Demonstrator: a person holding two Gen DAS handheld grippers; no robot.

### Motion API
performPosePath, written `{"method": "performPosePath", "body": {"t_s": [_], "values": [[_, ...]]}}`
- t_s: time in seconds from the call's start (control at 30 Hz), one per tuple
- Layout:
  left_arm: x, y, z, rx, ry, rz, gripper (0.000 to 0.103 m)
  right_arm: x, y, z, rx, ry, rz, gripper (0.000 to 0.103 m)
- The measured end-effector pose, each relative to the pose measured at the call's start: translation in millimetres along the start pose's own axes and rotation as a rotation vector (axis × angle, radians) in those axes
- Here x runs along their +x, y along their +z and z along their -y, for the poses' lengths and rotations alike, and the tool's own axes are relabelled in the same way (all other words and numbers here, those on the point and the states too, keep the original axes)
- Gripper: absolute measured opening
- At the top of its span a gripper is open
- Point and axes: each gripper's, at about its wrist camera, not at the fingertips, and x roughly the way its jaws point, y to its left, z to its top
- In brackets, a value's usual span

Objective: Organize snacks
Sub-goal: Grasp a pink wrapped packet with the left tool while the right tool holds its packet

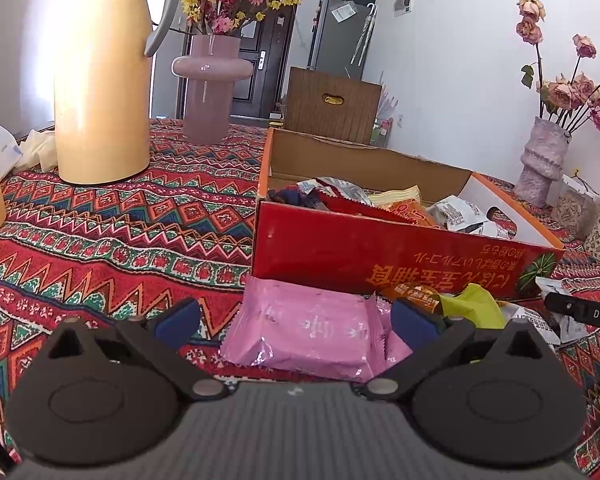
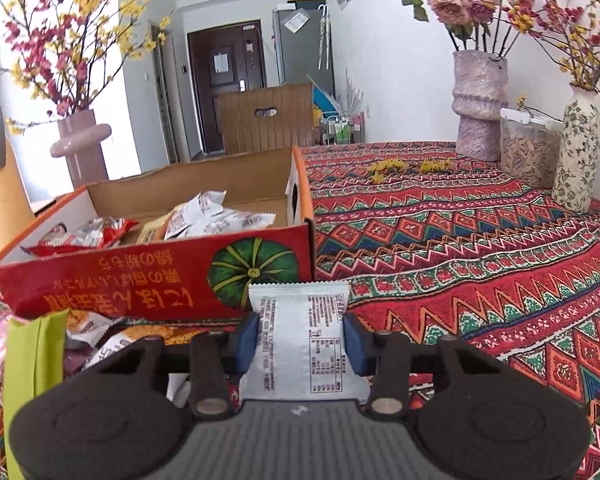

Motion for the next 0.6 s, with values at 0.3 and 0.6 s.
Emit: {"method": "performPosePath", "body": {"t_s": [0.3, 0.6], "values": [[6, 15, 6, 0.014, -0.004, -0.098, 0.103, -3, -1, 7, 0.04, 0.024, 0.025, 0.044], [36, 28, 20, 0.106, -0.012, -0.258, 0.103, -6, -3, 13, 0.074, 0.044, 0.046, 0.044]]}}
